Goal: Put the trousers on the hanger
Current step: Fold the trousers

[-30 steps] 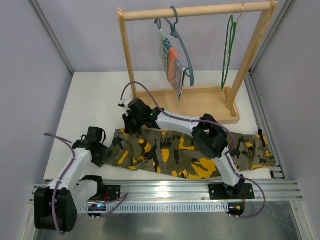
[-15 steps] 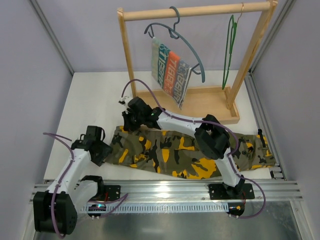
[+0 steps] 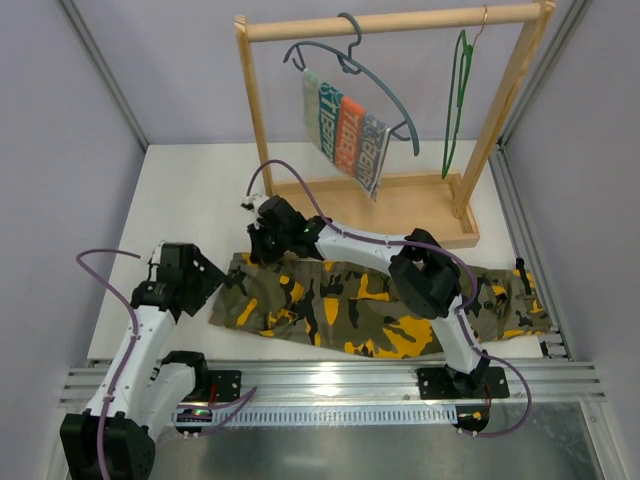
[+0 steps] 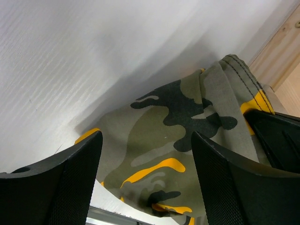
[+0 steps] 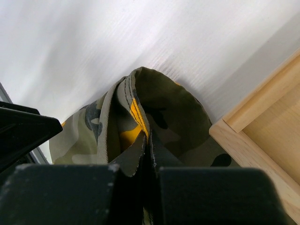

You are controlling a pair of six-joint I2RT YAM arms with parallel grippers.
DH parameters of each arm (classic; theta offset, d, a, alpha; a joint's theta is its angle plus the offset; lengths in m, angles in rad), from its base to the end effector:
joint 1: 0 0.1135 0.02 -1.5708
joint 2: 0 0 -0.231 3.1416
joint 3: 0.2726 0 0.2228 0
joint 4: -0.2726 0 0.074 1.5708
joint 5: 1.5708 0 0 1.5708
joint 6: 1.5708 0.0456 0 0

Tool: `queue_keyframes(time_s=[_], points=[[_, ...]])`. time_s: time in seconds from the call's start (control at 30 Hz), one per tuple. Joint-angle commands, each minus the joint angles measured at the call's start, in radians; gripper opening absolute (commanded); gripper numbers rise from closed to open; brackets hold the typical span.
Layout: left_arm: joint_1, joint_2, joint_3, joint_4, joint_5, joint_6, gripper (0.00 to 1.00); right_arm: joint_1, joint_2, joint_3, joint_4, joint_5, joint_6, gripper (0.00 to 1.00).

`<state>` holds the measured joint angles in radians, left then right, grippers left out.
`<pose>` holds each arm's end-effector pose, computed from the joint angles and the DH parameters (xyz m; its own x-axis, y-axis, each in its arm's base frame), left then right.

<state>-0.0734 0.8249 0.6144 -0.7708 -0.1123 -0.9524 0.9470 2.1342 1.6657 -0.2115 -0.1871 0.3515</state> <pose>0.1519 -0.0060 0.1978 -0.4893 -0.7759 -0.3982 -0.6692 0.6269 -0.3990 0.2585 0.3737 0.1907 -0.6485 -0.3220 -0.6898 -0.7016 0.6044 0.3775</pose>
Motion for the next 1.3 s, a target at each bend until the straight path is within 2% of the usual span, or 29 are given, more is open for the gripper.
queue_keyframes(time_s=[0.0,0.17,0.27,0.37,0.4,0.43,0.57,0.6,0.67,0.7,0.83,1.07,1.27], points=[[0.004,0.005,-0.019,0.094,0.034,0.055,0.75,-0.011,-0.076,-0.017,0.057,-0.008,0.004,0.04],[0.004,0.059,-0.16,0.223,0.138,0.02,0.69,-0.024,-0.069,-0.024,0.067,-0.028,0.014,0.04],[0.004,0.051,-0.197,0.226,0.126,0.007,0.66,-0.025,-0.076,-0.033,0.066,-0.026,0.012,0.04],[0.003,0.036,-0.211,0.193,0.063,-0.028,0.5,-0.034,-0.08,-0.049,0.069,-0.009,0.029,0.04],[0.003,0.033,-0.211,0.189,0.053,-0.04,0.4,-0.037,-0.088,-0.052,0.072,-0.003,0.036,0.04],[0.003,0.037,-0.211,0.168,0.036,-0.051,0.36,-0.042,-0.092,-0.058,0.073,0.012,0.044,0.04],[0.003,0.094,-0.199,0.156,0.039,-0.052,0.24,-0.045,-0.132,-0.093,0.101,0.058,0.075,0.04],[0.003,0.105,-0.19,0.159,0.043,-0.049,0.22,-0.047,-0.137,-0.095,0.103,0.049,0.073,0.09],[0.003,0.134,-0.185,0.162,0.051,-0.042,0.2,-0.045,-0.137,-0.084,0.1,0.017,0.057,0.21],[0.003,0.141,-0.183,0.162,0.054,-0.039,0.18,-0.045,-0.137,-0.08,0.086,0.009,0.049,0.32],[0.003,0.132,-0.185,0.165,0.056,-0.039,0.14,-0.044,-0.158,-0.083,0.087,-0.06,-0.006,0.42],[0.003,0.114,-0.189,0.171,0.063,-0.042,0.14,-0.027,-0.149,-0.009,0.034,-0.138,-0.089,0.44],[0.003,0.111,-0.197,0.173,0.072,-0.046,0.14,0.013,-0.065,0.097,-0.029,-0.196,-0.129,0.43]])
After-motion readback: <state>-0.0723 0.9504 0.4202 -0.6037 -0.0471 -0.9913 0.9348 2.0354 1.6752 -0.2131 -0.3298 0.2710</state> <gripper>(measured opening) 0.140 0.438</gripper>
